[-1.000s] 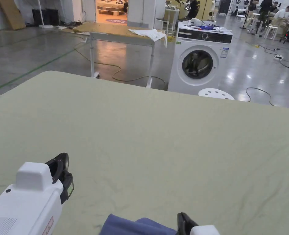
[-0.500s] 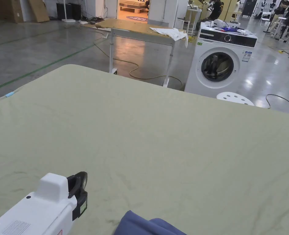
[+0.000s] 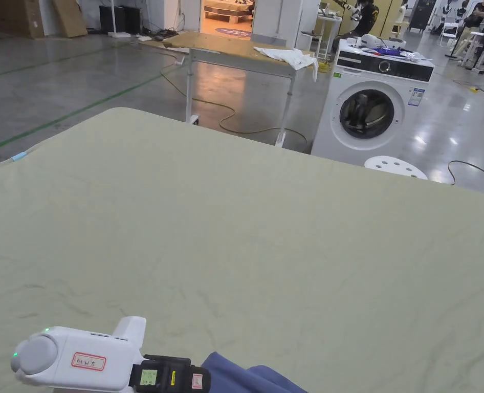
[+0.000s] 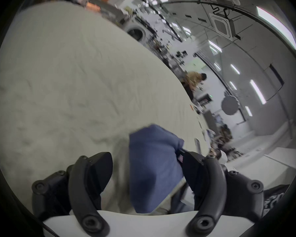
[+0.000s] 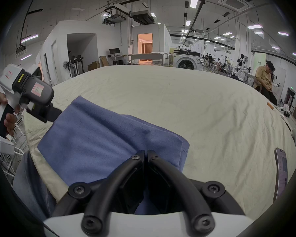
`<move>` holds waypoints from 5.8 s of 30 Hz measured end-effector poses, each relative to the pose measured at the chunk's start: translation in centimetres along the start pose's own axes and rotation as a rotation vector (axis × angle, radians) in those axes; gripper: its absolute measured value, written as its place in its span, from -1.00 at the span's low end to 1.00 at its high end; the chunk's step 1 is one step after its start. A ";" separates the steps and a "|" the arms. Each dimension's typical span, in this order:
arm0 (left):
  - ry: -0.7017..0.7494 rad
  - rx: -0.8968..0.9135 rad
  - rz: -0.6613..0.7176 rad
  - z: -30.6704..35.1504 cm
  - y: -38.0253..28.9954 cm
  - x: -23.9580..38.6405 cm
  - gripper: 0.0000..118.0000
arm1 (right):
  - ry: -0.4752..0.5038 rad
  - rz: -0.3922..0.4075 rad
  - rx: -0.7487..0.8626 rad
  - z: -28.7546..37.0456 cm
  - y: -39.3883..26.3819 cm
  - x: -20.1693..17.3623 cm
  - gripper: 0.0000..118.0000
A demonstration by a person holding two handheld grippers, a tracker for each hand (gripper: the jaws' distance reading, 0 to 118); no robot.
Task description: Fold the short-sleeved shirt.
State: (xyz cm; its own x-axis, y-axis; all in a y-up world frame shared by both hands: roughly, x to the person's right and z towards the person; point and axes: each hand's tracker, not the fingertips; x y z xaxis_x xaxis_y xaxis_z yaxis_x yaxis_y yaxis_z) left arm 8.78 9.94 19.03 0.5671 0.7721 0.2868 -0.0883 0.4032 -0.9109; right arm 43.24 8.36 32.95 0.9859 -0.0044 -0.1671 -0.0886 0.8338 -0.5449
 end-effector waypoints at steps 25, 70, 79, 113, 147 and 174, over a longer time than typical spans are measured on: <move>-0.098 0.014 0.080 6.3 2.7 -0.2 -0.63 | -0.052 0.033 0.162 2.1 7.5 0.8 -0.97; 0.916 0.417 -0.235 19.9 5.1 2.4 0.14 | -0.219 -0.066 0.231 0.0 12.3 8.2 -0.97; 0.770 0.634 -0.551 4.8 3.5 8.0 0.13 | -0.257 -0.072 0.270 0.2 13.4 8.9 -0.97; 0.779 0.895 -0.629 -2.2 1.9 15.3 -1.00 | -0.324 -0.132 0.425 2.6 14.2 9.1 -0.97; 0.834 0.888 -0.578 -1.8 2.2 15.2 0.67 | -0.294 -0.152 0.388 1.1 15.1 9.0 0.76; 0.802 0.933 -0.533 -1.6 2.6 15.0 0.80 | -0.358 -0.186 0.327 0.3 16.4 7.5 0.76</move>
State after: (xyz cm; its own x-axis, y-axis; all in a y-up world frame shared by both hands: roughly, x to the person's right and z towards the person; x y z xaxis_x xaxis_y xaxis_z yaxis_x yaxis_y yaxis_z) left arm 18.37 21.82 20.45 0.9989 0.0467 -0.0040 -0.0469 0.9929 -0.1092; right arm 49.19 22.13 23.03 0.9726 -0.0276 0.2308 0.0853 0.9661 -0.2438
